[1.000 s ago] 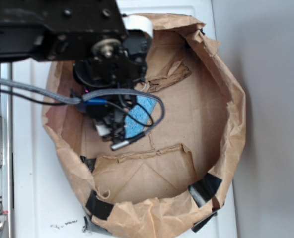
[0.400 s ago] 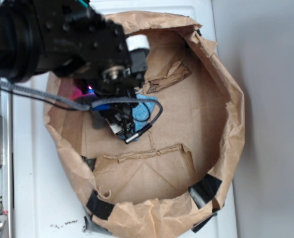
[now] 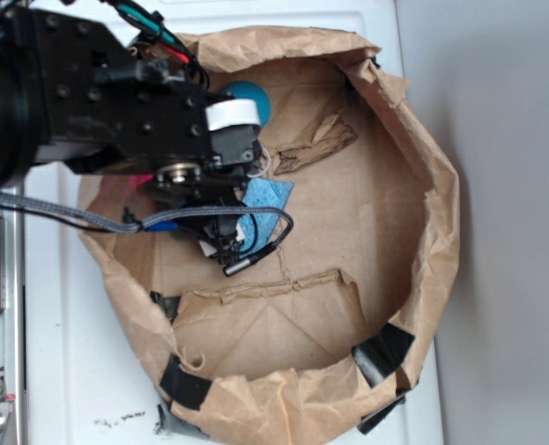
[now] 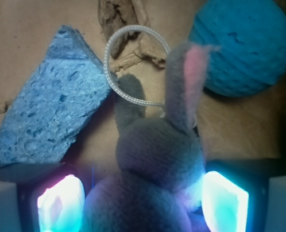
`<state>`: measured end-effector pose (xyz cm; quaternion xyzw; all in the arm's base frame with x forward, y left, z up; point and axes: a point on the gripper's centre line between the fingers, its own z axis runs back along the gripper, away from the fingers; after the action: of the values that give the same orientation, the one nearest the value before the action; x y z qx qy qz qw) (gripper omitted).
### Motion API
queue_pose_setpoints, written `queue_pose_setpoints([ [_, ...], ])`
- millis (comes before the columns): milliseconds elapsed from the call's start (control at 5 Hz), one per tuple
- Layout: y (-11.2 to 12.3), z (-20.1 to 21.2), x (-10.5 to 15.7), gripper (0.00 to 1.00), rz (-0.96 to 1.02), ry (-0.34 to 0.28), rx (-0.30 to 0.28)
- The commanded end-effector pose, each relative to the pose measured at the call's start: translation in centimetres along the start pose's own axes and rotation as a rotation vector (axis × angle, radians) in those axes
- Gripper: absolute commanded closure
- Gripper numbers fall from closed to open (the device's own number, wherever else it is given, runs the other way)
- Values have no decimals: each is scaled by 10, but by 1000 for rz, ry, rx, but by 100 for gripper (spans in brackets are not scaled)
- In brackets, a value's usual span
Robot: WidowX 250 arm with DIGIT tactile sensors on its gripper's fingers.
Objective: Grab the gray animal.
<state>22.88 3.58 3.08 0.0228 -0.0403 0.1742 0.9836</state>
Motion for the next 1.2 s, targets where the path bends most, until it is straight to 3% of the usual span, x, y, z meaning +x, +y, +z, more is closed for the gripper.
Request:
queue_pose_setpoints([
  [0,-7,-2,2,100,-17,-75,20],
  [400,-8,3,4,100,-28,-109,17],
  [800,-2,86,14,100,-69,-166,-112],
  [1000,-2,111,17,100,-107,-150,-110],
])
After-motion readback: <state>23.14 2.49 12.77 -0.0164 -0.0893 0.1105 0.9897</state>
